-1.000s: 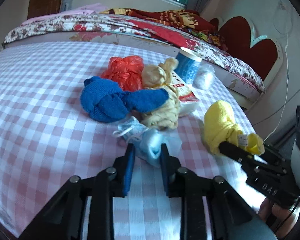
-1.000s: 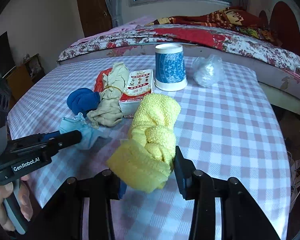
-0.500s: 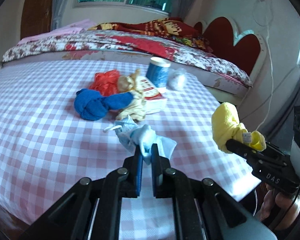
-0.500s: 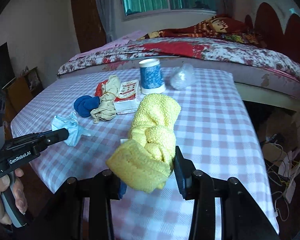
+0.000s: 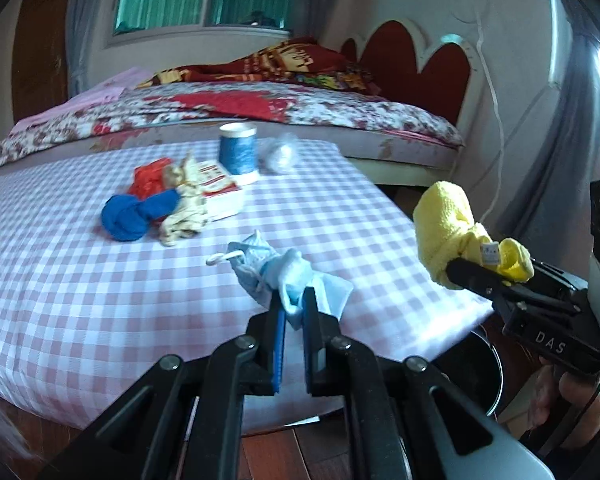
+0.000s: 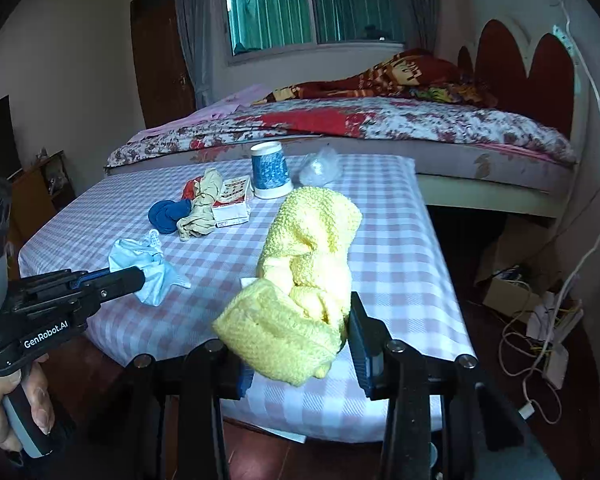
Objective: Collect trash
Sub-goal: 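Carry the light blue and yellow cloths toward the bucket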
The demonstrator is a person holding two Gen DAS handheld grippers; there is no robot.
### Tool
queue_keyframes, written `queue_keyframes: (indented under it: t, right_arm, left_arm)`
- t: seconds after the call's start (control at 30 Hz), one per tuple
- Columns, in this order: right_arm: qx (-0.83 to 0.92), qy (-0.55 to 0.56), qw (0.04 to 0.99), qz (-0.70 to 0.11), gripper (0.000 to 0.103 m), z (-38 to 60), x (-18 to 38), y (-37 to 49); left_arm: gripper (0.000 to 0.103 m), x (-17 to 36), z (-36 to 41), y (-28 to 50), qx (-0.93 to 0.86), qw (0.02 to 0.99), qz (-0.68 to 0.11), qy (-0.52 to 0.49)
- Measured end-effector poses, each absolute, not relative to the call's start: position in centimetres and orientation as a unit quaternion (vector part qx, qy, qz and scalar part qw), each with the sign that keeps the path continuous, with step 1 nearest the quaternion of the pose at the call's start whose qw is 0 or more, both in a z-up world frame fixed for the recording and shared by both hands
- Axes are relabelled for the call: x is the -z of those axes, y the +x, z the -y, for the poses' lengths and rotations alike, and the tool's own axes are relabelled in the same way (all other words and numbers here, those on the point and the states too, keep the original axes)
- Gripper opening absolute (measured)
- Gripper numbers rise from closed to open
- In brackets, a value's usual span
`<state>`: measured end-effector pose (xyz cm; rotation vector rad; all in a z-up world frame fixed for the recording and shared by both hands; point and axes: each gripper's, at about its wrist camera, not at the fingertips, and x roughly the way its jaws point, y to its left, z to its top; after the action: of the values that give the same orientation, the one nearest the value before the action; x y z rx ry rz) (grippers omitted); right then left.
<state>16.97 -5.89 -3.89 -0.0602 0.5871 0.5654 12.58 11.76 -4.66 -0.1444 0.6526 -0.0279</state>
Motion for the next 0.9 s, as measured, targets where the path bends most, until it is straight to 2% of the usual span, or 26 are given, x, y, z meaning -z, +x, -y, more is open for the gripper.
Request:
queue_keyframes:
  t: [0.9]
  right_arm:
    - [-0.179, 0.004, 0.942, -0.284, 0.041, 16.8, 5.0, 11.5]
  left_arm:
    - [0.008, 4.7, -1.6, 11.2, 0.118, 0.940, -0.319, -0.037]
